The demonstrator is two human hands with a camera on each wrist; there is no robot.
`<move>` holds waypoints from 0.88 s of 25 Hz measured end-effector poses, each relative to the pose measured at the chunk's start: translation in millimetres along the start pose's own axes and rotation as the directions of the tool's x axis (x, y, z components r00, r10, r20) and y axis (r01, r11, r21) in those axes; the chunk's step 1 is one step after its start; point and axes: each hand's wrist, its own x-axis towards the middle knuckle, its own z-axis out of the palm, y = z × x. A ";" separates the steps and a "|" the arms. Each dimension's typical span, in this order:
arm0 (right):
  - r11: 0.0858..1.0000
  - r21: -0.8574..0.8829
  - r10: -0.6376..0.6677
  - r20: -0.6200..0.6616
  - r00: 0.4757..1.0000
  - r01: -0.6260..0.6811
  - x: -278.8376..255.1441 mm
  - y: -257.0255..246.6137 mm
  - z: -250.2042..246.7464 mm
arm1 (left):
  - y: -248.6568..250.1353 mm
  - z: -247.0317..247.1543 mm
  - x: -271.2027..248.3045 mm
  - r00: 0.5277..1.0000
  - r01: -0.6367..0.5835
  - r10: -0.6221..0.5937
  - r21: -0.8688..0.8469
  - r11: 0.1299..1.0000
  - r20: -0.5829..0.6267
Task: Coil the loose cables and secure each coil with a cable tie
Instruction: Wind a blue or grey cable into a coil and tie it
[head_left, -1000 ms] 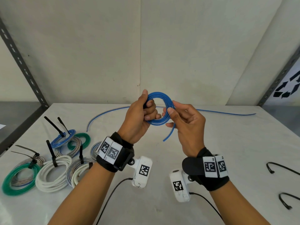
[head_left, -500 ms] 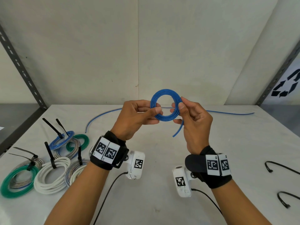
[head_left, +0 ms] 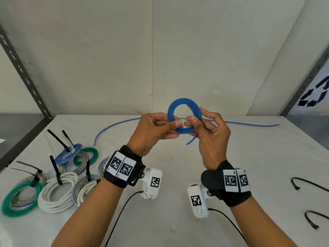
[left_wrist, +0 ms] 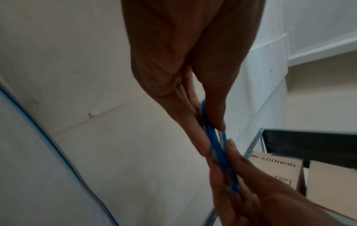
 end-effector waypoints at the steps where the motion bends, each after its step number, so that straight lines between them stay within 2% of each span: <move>1: 0.999 -0.032 0.006 0.037 0.999 -0.005 0.6 2.2 -1.2 | 0.7 -2.3 0.4 1.000 0.005 -0.005 0.050 0.999 0.014; 4: 0.979 -0.198 0.007 0.267 0.964 0.048 0.6 7.2 -6.2 | 0.4 -5.8 3.7 0.998 0.039 -0.046 0.165 0.985 0.039; 6: 0.942 -0.302 -0.013 0.403 0.915 0.146 0.6 8.3 -8.5 | -0.9 -5.9 3.8 0.990 0.096 -0.119 0.261 0.961 0.078; 7: 0.916 -0.350 -0.026 0.433 0.901 0.195 0.8 8.2 -9.8 | -1.8 -5.3 3.3 0.985 0.117 -0.149 0.311 0.943 0.083; 9: 0.896 -0.386 -0.035 0.432 0.901 0.220 1.0 7.9 -12.1 | -2.5 -2.3 2.8 0.980 0.143 -0.181 0.353 0.924 0.076; 12: 0.923 -0.344 -0.017 0.411 0.911 0.173 0.5 7.2 -11.1 | -1.9 2.1 2.9 0.982 0.146 -0.172 0.273 0.951 0.073; 15: 0.950 -0.287 -0.013 0.357 0.934 0.124 4.1 4.9 -13.0 | -0.2 -2.3 1.9 0.979 0.081 -0.117 0.210 0.974 0.167; 17: 0.954 -0.279 -0.015 0.329 0.944 0.113 6.4 3.4 -15.4 | 1.8 -9.6 0.3 0.969 0.033 -0.087 0.230 0.973 0.231; 22: 0.955 -0.285 0.027 0.375 0.927 0.087 6.0 -1.5 -14.7 | 5.8 -17.2 -2.0 0.973 -0.014 -0.045 0.256 0.967 0.224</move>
